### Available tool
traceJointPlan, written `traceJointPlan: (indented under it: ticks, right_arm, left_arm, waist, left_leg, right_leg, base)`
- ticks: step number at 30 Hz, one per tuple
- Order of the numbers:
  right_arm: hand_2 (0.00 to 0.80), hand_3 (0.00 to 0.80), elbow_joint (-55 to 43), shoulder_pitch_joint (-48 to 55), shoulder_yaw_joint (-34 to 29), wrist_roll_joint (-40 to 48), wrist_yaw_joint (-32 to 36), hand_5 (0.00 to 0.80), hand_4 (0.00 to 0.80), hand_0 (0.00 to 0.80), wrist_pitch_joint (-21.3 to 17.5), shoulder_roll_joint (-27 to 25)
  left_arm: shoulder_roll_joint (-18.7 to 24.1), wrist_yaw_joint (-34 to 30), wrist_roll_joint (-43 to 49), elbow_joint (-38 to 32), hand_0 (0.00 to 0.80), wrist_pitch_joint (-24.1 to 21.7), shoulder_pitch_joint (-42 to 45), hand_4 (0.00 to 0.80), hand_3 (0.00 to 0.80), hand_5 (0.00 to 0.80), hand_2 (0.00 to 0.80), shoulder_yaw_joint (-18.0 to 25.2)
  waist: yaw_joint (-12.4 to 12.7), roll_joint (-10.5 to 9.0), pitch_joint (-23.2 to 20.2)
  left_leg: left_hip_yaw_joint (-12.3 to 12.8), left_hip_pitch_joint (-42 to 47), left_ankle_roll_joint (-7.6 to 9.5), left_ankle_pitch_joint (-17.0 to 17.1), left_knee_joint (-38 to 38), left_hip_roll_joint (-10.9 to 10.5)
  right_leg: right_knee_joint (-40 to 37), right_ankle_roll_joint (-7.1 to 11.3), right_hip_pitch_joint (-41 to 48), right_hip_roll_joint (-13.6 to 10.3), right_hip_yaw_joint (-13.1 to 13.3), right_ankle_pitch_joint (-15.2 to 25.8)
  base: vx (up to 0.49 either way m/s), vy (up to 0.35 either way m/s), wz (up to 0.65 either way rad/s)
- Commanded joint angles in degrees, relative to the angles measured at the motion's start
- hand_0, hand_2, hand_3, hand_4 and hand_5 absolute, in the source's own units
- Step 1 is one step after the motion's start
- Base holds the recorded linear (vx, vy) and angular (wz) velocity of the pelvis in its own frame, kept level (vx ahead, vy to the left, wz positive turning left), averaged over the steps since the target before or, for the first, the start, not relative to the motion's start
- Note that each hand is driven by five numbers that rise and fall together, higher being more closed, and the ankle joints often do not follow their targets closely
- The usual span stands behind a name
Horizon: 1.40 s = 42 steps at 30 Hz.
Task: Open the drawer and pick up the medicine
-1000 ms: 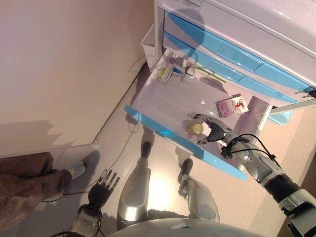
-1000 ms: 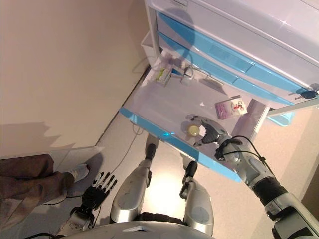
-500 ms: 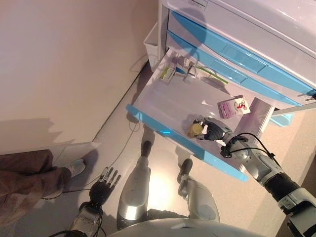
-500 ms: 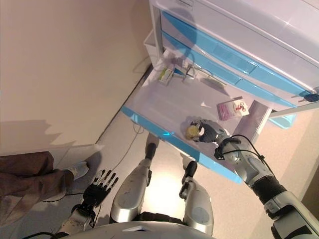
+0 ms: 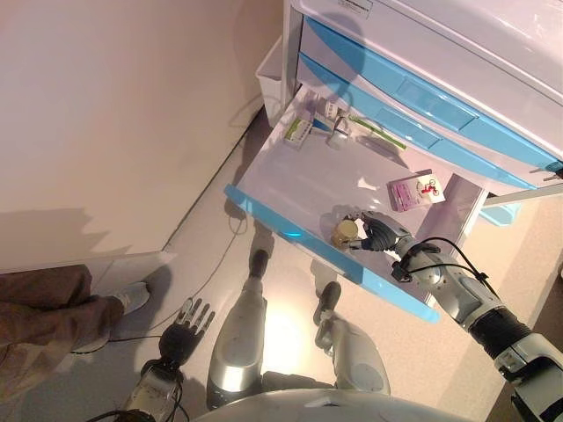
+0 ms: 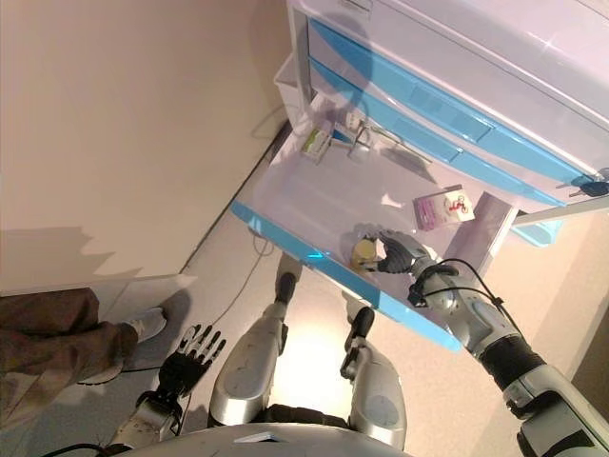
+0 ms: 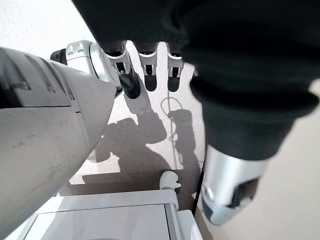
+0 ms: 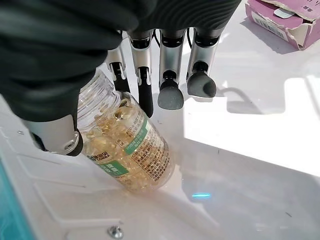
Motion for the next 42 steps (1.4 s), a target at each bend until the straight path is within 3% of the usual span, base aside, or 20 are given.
traceJointPlan:
  ticks: [1, 13, 22, 30, 42]
  right_arm:
    - [0.800, 0.800, -7.3, -1.5, 1.2, 0.4, -0.6, 0.800, 0.800, 0.800, -4.3, -1.6]
    - [0.800, 0.800, -25.8, 0.2, -7.4, 5.1, 6.4, 0.800, 0.800, 0.800, -6.0, -5.9]
    - [0.800, 0.800, -38.2, -1.8, -15.4, 17.2, 16.4, 0.800, 0.800, 0.800, -7.0, -9.4]
    - [0.800, 0.800, -42.5, -7.8, -21.5, 34.8, 24.5, 0.800, 0.800, 0.800, -0.1, -10.3]
    - [0.800, 0.800, -34.9, -21.7, -23.7, 47.9, 21.2, 0.800, 0.800, 0.800, 7.6, -12.8]
  left_arm:
    - [1.1, -0.8, 0.2, 0.5, 0.000, -0.5, 1.5, 0.000, 0.000, 0.000, 0.000, -1.0]
    - [-0.5, 0.7, 1.0, -0.4, 0.000, -0.8, 3.5, 0.000, 0.000, 0.000, 0.000, 0.0]
    - [-1.5, 2.1, 1.4, 0.2, 0.000, -0.4, 4.8, 0.000, 0.000, 0.000, 0.000, 1.9]
    - [-2.4, 2.0, 2.8, 2.8, 0.000, 0.6, 6.4, 0.000, 0.000, 0.000, 0.000, 4.3]
    - [-2.5, 2.4, 4.7, 6.7, 0.000, 1.3, 7.5, 0.000, 0.000, 0.000, 0.000, 6.2]
  waist:
    - [-0.1, -1.53, -3.5]
    - [-1.5, -2.55, -7.4]
    - [-2.5, -3.41, -11.5]
    - [-2.9, -3.86, -16.1]
    - [-2.1, -4.34, -21.4]
  left_leg:
    - [1.0, -1.7, 1.27, -4.5, 2.6, -0.9]
    - [1.9, 1.8, 0.86, -4.4, -0.3, -0.1]
    - [3.0, 4.6, 0.48, -4.6, -2.3, 0.7]
    - [4.0, 7.3, -0.02, -5.0, -3.9, 1.3]
    - [4.1, 10.3, -0.47, -5.8, -5.2, 1.4]
  right_leg:
    - [2.5, 1.70, -2.4, -0.4, 0.2, 2.1]
    - [0.8, 2.40, -0.1, -0.1, 1.5, 2.1]
    - [-0.6, 2.76, 1.9, 0.0, 2.6, 2.0]
    - [-2.2, 2.94, 3.9, -0.1, 3.4, 1.9]
    - [-3.9, 2.92, 7.0, -0.3, 3.2, 1.4]
  base:
    - [0.000, 0.000, 0.00]
    - [0.018, 0.005, -0.06]
    - [0.044, 0.012, -0.10]
    - [0.085, 0.021, -0.12]
    - [0.078, 0.010, -0.04]
